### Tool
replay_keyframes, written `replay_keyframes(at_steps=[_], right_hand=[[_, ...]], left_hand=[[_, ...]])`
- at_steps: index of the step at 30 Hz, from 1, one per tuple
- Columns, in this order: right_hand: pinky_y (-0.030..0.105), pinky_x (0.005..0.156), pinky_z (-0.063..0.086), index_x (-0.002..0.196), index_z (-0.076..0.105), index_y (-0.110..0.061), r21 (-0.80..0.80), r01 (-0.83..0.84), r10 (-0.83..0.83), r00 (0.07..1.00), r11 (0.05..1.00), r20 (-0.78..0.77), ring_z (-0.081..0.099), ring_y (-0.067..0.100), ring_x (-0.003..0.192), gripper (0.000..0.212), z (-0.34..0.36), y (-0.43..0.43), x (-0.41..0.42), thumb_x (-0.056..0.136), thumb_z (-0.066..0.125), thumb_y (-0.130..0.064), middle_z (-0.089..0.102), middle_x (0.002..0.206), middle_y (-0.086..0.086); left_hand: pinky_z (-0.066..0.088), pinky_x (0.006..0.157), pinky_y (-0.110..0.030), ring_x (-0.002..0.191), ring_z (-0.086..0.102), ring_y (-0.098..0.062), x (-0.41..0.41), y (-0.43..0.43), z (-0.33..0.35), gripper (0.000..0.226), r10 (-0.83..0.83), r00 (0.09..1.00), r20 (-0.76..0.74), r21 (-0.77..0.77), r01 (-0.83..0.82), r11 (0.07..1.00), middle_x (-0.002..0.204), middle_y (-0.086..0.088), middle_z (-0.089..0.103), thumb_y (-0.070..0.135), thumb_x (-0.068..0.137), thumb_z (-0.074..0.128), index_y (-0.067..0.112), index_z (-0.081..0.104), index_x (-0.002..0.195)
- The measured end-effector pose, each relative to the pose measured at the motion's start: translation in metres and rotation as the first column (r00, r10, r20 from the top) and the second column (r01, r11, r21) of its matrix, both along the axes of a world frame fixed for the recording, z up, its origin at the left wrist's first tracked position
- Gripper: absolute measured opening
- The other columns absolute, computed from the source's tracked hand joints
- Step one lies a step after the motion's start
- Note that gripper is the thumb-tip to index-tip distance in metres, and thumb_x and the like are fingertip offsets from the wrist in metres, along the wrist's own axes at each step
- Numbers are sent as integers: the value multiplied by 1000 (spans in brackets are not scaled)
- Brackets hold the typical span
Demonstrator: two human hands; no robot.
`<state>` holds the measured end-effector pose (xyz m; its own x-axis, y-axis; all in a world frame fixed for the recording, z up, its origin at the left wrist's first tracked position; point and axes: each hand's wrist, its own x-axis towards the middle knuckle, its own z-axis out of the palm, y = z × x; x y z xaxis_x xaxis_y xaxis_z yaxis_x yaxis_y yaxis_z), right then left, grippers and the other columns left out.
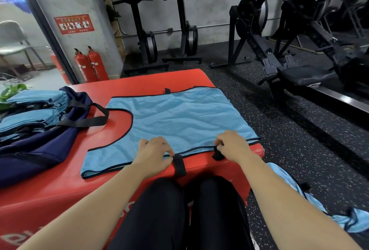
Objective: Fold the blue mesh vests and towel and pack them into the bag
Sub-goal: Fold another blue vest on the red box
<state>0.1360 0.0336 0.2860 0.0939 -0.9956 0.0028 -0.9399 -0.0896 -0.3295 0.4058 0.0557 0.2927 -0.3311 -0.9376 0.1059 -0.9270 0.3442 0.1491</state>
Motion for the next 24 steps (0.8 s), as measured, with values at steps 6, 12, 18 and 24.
replay_keyframes(at_steps=[6,12,18,24], right_hand=[[39,93,42,99,63,-24,36,33,-32,999,999,-22,51,20,110,20,4,-2,5,90,62,-42,59,109,-3],[39,93,39,94,62,-26,25,38,-35,995,999,-89,47,23,115,7,4,-4,22,88,59,-28,57,113,0],[35,87,39,93,65,-21,60,24,-16,992,998,-128,57,22,103,14,12,-5,15,81,59,-22,64,102,-3],[35,88,39,88,60,-27,62,-16,25,989,998,-148,51,23,108,8,11,1,16,83,61,-21,57,110,1]], left_hand=[[19,85,-31,104,52,-11,-14,-1,-4,23,125,988,90,-44,-122,992,104,13,61,28,90,49,36,69,99],[18,84,-30,90,57,-7,-13,-1,-6,22,242,967,-76,72,-237,969,88,14,66,19,89,49,35,59,101],[15,84,-25,75,52,6,-20,-5,10,23,181,948,-263,-24,-194,981,73,19,63,19,89,49,36,65,87],[18,88,-27,82,56,2,-20,3,-7,21,193,944,-267,30,-191,981,80,19,66,19,85,51,37,63,83]])
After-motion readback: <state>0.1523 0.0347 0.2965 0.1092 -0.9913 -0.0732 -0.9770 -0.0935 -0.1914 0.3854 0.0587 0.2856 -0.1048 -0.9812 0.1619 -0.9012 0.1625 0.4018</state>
